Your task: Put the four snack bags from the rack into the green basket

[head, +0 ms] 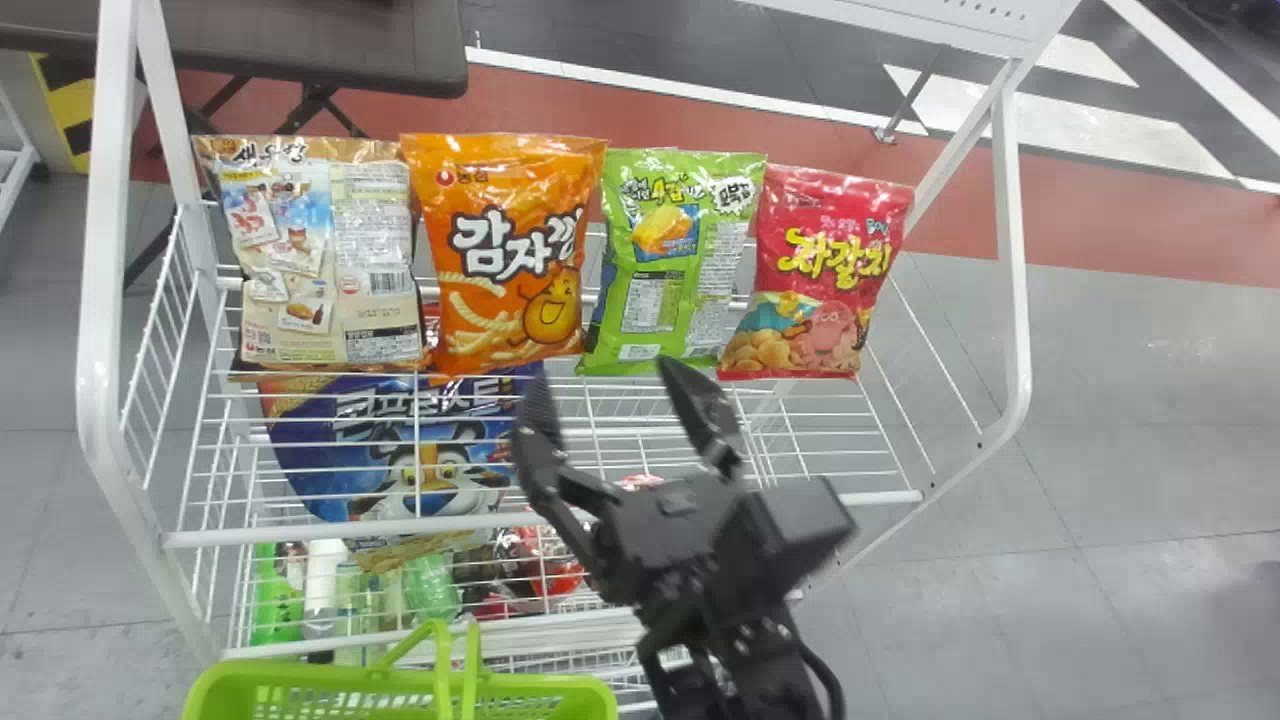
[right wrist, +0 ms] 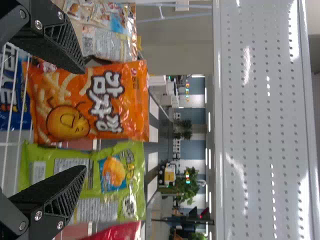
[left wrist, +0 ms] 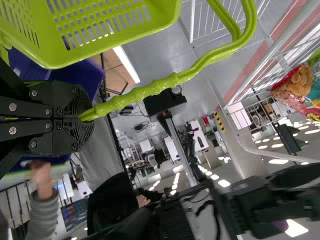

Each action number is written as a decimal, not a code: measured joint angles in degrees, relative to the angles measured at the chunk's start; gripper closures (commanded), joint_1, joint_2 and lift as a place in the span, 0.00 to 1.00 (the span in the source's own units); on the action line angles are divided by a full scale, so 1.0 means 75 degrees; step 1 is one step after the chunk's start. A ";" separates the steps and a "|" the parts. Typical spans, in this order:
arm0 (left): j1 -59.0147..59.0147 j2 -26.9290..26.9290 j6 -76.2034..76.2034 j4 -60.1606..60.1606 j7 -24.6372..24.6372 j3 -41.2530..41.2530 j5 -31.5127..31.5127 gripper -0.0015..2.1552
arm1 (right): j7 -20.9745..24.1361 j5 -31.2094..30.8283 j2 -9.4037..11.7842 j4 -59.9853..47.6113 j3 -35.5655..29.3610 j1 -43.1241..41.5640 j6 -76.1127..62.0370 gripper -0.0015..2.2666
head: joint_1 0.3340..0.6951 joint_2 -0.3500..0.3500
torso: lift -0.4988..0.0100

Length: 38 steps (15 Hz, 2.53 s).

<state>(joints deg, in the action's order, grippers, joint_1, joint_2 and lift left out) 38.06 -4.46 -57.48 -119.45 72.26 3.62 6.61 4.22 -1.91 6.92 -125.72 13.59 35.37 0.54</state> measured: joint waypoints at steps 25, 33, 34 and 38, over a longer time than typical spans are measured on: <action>-0.0281 -0.0490 0.0273 0.0309 0.0007 0.0023 0.0413 0.85 | -0.0608 -0.0376 -0.0911 0.4307 0.1999 -0.5149 0.3744 0.97 | 1.00 0.62 | 0.97; -0.0270 -0.0469 0.0319 0.0318 0.0046 -0.0004 0.0432 0.85 | -0.0711 -0.0809 -0.0911 0.2892 0.2042 -0.4020 0.3411 0.97 | 1.00 0.67 | 0.97; -0.0270 -0.0470 0.0327 0.0318 0.0055 -0.0009 0.0443 0.85 | -0.0704 -0.0893 -0.0911 0.2622 0.2031 -0.3789 0.3492 0.97 | 1.00 0.67 | 0.97; -0.0269 -0.0469 0.0349 0.0313 0.0078 -0.0015 0.0455 0.85 | -0.0610 -0.1147 -0.0898 0.1294 0.1978 -0.2661 0.3912 0.97 | 1.00 0.65 | 0.97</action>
<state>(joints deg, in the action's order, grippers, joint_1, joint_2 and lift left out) 36.04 -7.98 -54.87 -117.11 72.84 3.51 10.02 -0.36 -10.51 0.18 -116.02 28.42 15.41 29.89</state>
